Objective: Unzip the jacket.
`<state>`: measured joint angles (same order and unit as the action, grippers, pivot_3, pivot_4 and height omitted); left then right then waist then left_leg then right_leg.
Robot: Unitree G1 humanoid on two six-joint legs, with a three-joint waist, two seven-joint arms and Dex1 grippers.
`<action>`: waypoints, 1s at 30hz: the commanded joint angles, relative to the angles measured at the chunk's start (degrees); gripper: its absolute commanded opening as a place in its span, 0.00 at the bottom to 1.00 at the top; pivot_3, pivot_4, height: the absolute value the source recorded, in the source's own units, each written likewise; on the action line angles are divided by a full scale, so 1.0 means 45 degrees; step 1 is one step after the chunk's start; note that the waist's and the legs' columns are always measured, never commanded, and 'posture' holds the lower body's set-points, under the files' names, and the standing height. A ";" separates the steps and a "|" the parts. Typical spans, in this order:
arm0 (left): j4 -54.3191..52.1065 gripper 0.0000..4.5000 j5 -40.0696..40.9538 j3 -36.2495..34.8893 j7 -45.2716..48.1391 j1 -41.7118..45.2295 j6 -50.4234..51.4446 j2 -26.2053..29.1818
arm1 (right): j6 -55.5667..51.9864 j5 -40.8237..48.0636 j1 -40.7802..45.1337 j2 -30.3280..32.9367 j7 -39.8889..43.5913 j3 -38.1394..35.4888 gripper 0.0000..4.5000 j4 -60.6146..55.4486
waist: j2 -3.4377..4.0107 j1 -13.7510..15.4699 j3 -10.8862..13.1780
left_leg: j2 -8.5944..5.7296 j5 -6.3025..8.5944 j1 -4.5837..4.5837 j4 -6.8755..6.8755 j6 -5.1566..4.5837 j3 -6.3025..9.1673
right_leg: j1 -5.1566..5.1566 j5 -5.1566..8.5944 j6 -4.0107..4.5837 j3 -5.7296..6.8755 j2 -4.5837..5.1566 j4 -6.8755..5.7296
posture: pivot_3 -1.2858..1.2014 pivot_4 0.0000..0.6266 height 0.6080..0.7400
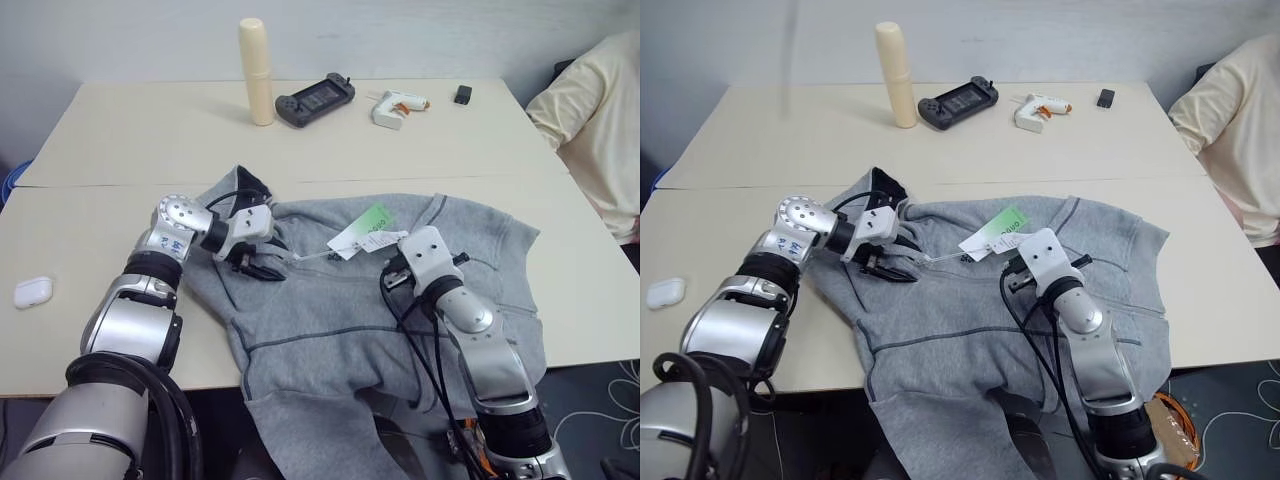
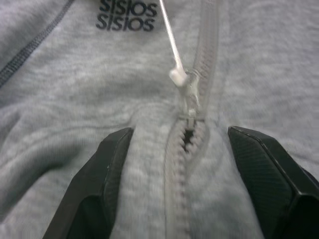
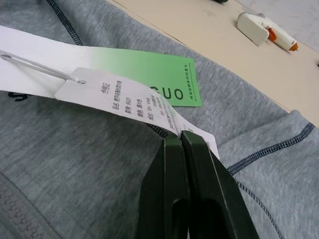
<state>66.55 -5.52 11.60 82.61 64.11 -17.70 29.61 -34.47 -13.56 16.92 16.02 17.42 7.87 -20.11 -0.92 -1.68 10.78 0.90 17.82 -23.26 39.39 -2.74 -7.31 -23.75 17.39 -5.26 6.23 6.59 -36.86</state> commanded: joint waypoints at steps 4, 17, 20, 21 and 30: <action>-0.1130 0.51 0.0174 -0.0230 0.0662 -0.0014 0.0170 0.0515 | 0.1184 -0.0226 0.0275 0.0950 0.0693 0.0809 0.00 0.0062 | 0.0000 0.0014 0.0000 | -0.0003 0.0000 -0.0005 -0.0007 0.0000 -0.0002 | -0.0001 0.0000 0.0000 0.0001 0.0002 0.0015 | 0.52 0.24 1.00; -0.1438 0.51 -0.0028 0.0121 0.0101 -0.0302 -0.0042 -0.0471 | 0.4387 -0.2151 0.1577 0.2403 0.1418 0.3027 0.46 0.1632 | -0.0001 0.0054 0.0001 | -0.0008 -0.0002 -0.0004 -0.0007 -0.0003 -0.0001 | 0.0004 0.0000 -0.0001 0.0007 0.0008 0.0017 | 0.52 0.24 1.00; -0.1377 0.51 -0.0077 0.0164 0.0008 -0.0282 -0.0078 -0.0617 | 0.5419 -0.3248 0.2277 0.2588 0.1360 0.3879 0.46 0.2734 | -0.0001 0.0051 0.0001 | -0.0011 -0.0003 -0.0003 -0.0005 -0.0006 -0.0001 | 0.0005 0.0000 -0.0001 0.0007 0.0011 0.0015 | 0.52 0.24 1.00; -0.1375 0.51 -0.0087 0.0175 -0.0013 -0.0275 -0.0089 -0.0659 | 0.5630 -0.3508 0.2499 0.2550 0.1312 0.4079 0.46 0.3155 | -0.0002 0.0051 0.0001 | -0.0012 -0.0004 -0.0003 -0.0004 -0.0006 -0.0003 | 0.0005 0.0000 -0.0001 0.0009 0.0013 0.0014 | 0.52 0.24 1.00; -0.1284 0.51 -0.0130 0.0192 -0.0132 -0.0240 -0.0142 -0.0765 | 0.7075 -0.4356 0.4289 0.1306 0.0340 0.4575 0.46 0.7331 | -0.0003 0.0034 0.0000 | -0.0008 -0.0014 0.0007 0.0002 0.0002 0.0001 | 0.0016 0.0000 -0.0001 0.0015 0.0011 0.0003 | 0.52 0.24 1.00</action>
<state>61.27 -6.00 12.34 82.11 62.47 -17.67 26.58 -3.50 -32.83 36.46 22.18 19.24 28.29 10.56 -0.93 -1.53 10.78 0.86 17.75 -23.22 39.40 -2.73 -7.28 -23.66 17.38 -5.26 6.31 6.65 -36.84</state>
